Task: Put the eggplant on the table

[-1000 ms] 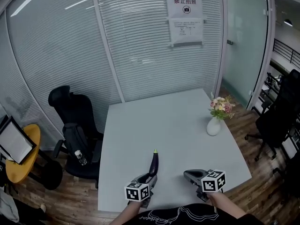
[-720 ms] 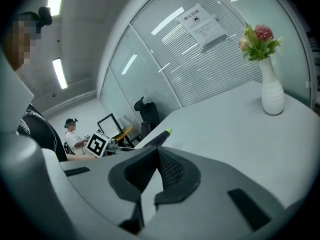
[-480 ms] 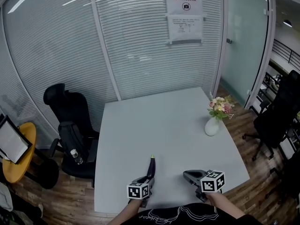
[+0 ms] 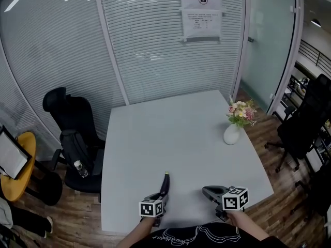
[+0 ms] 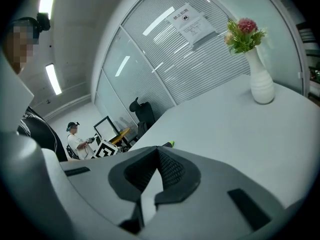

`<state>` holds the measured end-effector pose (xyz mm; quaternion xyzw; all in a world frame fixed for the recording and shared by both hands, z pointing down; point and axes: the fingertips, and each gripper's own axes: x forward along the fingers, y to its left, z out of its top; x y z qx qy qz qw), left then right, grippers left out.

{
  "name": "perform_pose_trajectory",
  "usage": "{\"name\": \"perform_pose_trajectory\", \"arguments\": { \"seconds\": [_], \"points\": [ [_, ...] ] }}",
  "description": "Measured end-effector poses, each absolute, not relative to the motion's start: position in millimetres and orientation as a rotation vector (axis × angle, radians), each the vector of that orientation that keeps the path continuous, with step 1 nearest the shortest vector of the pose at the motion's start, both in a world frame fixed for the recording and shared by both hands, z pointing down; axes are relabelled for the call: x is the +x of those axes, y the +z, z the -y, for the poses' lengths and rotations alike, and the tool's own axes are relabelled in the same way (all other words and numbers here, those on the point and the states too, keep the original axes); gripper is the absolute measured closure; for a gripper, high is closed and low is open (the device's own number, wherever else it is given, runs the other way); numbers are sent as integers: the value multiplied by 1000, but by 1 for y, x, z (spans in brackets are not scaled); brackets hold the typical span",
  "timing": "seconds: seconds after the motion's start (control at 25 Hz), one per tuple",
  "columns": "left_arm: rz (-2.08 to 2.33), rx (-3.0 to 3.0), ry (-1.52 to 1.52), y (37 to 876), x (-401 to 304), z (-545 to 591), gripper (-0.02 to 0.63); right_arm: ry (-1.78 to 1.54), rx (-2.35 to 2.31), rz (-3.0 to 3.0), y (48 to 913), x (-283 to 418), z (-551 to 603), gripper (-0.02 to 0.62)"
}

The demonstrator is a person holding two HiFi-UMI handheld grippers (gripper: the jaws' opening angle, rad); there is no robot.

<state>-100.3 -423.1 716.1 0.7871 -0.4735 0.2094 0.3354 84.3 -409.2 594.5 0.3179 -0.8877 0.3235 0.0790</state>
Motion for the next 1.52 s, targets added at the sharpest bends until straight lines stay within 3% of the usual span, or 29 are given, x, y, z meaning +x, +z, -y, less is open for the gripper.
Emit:
{"name": "perform_pose_trajectory", "arguments": {
  "seconds": [0.28,0.56,1.12,1.24,1.52],
  "points": [
    [1234,2067,541,722,-105,418,437,1036,953,2645,604,84,402,586],
    [1223,2095,471,710,-116,415,361,1058,888,2643,610,63,384,586],
    [1105,2216,140,581,-126,354,357,887,720,2803,557,9,335,586],
    [1059,2283,68,545,-118,327,387,842,672,2851,540,0,318,586],
    [1041,2446,-44,477,-111,265,525,771,597,2936,509,-21,276,586]
  ]
}}
